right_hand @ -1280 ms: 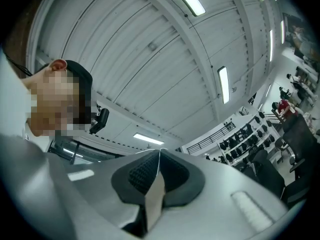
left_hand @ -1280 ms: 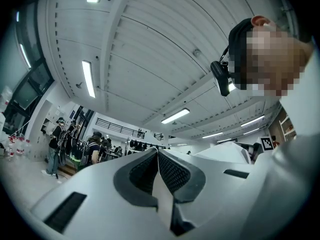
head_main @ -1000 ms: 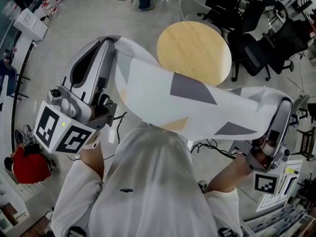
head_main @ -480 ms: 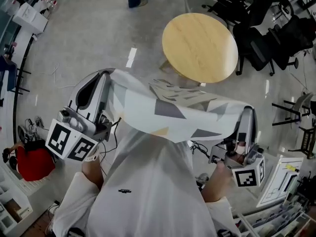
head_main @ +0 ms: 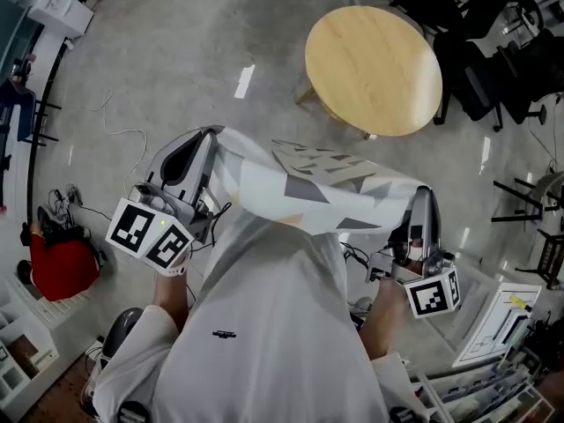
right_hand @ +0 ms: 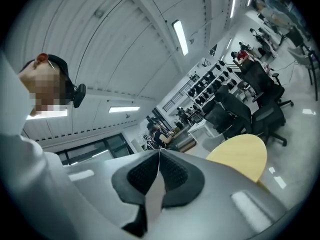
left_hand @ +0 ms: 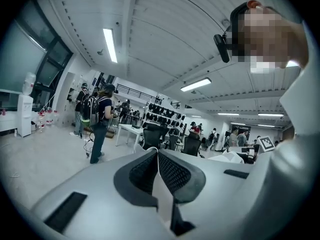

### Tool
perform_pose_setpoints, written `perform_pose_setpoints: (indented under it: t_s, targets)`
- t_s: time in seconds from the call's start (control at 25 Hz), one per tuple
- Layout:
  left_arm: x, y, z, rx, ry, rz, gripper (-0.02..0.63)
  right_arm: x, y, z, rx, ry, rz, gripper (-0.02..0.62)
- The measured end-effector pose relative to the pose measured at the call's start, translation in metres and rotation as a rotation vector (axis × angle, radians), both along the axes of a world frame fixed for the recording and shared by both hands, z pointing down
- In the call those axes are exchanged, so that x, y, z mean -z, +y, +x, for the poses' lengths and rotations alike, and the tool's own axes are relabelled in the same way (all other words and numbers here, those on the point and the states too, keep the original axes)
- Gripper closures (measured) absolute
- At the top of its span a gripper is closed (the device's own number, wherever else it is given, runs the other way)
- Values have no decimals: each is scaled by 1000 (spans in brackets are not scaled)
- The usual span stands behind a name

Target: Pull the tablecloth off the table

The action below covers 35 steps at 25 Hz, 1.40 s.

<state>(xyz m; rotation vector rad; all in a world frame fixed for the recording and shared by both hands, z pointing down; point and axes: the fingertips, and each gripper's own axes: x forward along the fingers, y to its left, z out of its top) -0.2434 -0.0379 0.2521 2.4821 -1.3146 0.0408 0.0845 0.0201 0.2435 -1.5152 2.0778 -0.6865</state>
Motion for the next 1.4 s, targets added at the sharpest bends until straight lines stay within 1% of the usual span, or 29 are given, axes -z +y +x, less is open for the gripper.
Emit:
perform_pose_setpoints:
  t_s: [0.16, 0.36, 0.6, 0.84, 1.08, 1.4]
  targets:
    - [-14, -1, 6, -1, -4, -33, 598, -4, 0, 6, -8, 16, -18, 581]
    - [-24, -7, 20, -7, -14, -48, 598, -10, 1, 19, -28, 36, -37, 581]
    - [-39, -20, 33, -15, -36, -68, 598, -22, -3, 31, -51, 38, -68, 581]
    - [-48, -35, 54, -30, -48, -82, 598, -26, -10, 49, -70, 44, -79, 581]
    - [-48, -49, 72, -44, -49, -90, 598, -25, -17, 65, -85, 42, -83, 581]
    - [-48, -56, 77, -38, -48, -86, 598, -23, -25, 70, -75, 42, -80, 581]
